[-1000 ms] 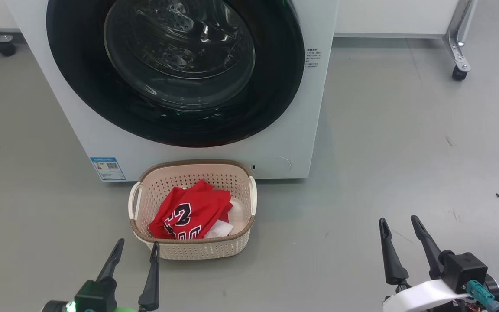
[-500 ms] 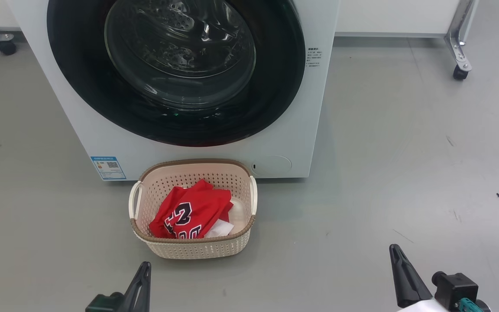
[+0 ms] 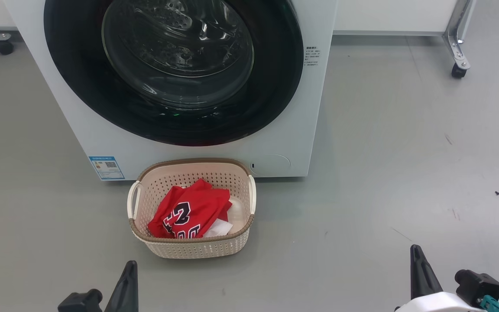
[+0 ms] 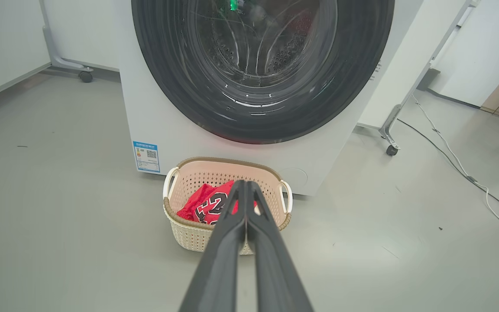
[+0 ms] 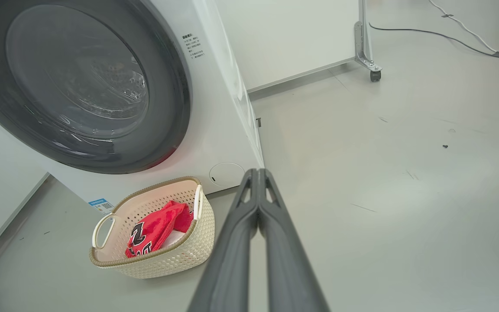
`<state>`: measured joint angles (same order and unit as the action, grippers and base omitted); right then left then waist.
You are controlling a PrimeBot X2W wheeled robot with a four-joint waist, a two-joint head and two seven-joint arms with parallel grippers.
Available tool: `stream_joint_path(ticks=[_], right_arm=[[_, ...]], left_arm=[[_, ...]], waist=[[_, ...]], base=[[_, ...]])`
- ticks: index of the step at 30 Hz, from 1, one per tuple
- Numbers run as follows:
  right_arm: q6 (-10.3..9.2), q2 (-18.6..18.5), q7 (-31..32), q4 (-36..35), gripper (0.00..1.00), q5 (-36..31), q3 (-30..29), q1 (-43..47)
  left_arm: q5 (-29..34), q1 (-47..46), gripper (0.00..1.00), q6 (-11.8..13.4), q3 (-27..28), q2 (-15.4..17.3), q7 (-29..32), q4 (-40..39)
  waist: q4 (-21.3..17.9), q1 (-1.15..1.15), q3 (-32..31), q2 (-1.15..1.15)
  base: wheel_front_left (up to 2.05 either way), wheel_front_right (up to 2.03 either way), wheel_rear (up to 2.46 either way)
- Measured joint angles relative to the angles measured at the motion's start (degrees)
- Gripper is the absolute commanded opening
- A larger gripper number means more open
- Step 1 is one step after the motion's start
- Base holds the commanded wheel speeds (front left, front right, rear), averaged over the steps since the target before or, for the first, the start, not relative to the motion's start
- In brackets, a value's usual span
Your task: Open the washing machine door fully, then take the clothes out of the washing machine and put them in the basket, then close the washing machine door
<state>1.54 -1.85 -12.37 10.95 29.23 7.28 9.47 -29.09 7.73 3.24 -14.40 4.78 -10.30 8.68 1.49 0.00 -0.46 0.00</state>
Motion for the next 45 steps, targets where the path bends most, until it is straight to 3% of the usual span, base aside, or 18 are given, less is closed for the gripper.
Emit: stream_joint_path(ticks=[45], right_arm=[[2.43, -1.49, 8.13, 1.47, 0.0, 34.24, -5.53, -5.86]], left_arm=[[-34.48, -4.25, 0.0, -4.13, 7.31, 0.11, 6.79, 2.27]], waist=[[-0.79, 0.0, 0.38, 0.0]], base=[[0.0, 0.0, 0.0]])
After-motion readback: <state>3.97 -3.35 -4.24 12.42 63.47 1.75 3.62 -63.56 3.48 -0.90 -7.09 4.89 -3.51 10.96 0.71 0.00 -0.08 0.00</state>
